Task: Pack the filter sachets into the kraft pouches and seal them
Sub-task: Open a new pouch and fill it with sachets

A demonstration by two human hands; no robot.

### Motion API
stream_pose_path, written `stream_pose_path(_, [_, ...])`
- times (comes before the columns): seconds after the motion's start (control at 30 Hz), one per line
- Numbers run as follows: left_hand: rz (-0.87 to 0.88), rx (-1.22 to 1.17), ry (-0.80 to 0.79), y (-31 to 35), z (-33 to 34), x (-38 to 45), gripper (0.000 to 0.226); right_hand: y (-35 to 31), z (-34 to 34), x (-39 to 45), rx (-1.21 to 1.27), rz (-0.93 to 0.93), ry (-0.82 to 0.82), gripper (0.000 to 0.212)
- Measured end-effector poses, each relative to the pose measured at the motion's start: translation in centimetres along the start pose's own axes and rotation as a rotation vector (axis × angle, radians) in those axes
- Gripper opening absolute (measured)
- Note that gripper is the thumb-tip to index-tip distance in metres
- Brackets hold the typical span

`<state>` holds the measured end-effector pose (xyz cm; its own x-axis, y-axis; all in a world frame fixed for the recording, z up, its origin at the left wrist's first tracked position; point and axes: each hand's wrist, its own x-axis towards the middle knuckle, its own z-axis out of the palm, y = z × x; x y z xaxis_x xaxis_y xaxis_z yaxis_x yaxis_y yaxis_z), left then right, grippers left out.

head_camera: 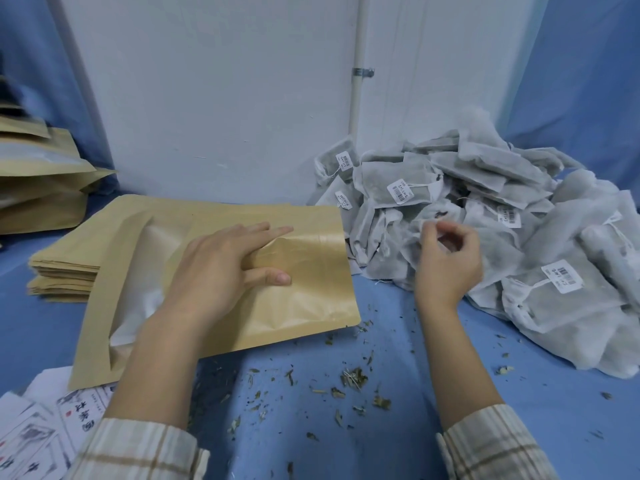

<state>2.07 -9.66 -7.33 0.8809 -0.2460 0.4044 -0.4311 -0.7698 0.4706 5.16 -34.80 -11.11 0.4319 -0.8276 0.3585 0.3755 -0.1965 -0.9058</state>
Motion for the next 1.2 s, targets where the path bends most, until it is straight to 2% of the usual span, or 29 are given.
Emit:
stream_pose_path(0.07, [0.0,0.011,0.017,0.0,0.0,0.0,0.069,-0.9,-0.2,0.5,0.327,0.214,-0.106,0.016])
stream_pose_path(0.13, [-0.007,0.019,0.036,0.0,0.0,-0.1,0.069,-1.5,-0.6,0.8,0.521,0.292,-0.329,0.023])
stream_pose_path(0.27, [-0.026,0.045,0.046,-0.1,-0.1,-0.1,0.07,-1.7,-0.8,0.9,0.664,0.355,-0.745,0.034])
stream_pose_path(0.33, [-0.013,0.039,0.042,-0.1,-0.2,0.0,0.069,-1.4,-0.8,0.7,0.645,0.403,-0.933,0.039])
stream_pose_path(0.43, [0.052,-0.113,0.001,0.3,-0.2,0.0,0.062,-1.4,-0.2,-0.3,0.539,0.447,-1.168,0.04])
stream_pose_path(0.5, [0.103,-0.207,-0.018,0.9,-0.1,0.1,0.059,-1.8,0.4,-1.4,0.409,0.377,-1.284,0.037])
stream_pose_path(0.57, [0.146,-0.206,-0.022,1.4,0.3,0.2,0.059,-2.1,1.1,-2.6,0.129,0.224,-1.306,0.029])
stream_pose_path(0.63, [0.183,-0.142,-0.045,1.8,0.6,0.3,0.063,-2.3,1.6,-3.4,-0.124,0.258,-1.309,0.02])
stream_pose_path(0.7, [0.182,-0.133,-0.07,1.9,0.8,0.3,0.065,-2.3,1.5,-3.6,-0.364,0.207,-1.433,0.029])
stream_pose_path(0.73, [0.179,-0.146,-0.073,1.8,0.8,0.3,0.065,-2.2,1.3,-3.6,-0.427,0.165,-1.466,0.025])
stream_pose_path(0.77, [0.176,-0.153,-0.067,1.7,0.7,0.3,0.065,-2.8,1.0,-3.7,-0.426,0.149,-1.475,0.02])
stream_pose_path(0.83, [0.168,-0.126,-0.03,1.5,0.5,0.3,0.066,-3.6,0.8,-3.5,-0.23,0.145,-1.458,0.034])
stream_pose_path(0.87, [0.161,-0.1,-0.007,1.4,0.5,0.3,0.066,-3.6,0.8,-3.3,-0.113,0.154,-1.38,0.034])
stream_pose_path(0.93, [0.137,-0.063,0.034,1.3,0.3,0.2,0.067,-3.2,0.9,-2.6,0.089,0.219,-1.098,0.025])
stream_pose_path(0.97, [0.129,-0.061,0.051,1.2,0.1,0.2,0.067,-2.7,0.8,-2.1,0.064,0.198,-0.911,0.019])
stream_pose_path(1.0, [0.127,-0.063,0.066,1.1,0.0,0.1,0.066,-1.6,0.7,-1.4,-0.126,0.116,-0.74,0.017])
stream_pose_path(1.03, [0.125,-0.065,0.078,0.9,-0.2,0.1,0.065,-0.5,0.5,-0.6,-0.397,0.026,-0.628,0.026])
stream_pose_path(1.1, [0.117,-0.064,0.089,0.7,-0.5,0.1,0.064,1.8,-0.2,0.1,-0.778,-0.046,-0.579,0.053])
stream_pose_path(1.13, [0.112,-0.059,0.089,0.6,-0.5,0.1,0.064,2.4,-0.4,0.0,-0.819,-0.026,-0.59,0.061])
stream_pose_path(1.2, [0.105,-0.047,0.088,0.5,-0.4,0.1,0.065,3.3,-0.3,-0.2,-0.763,-0.024,-0.524,0.059])
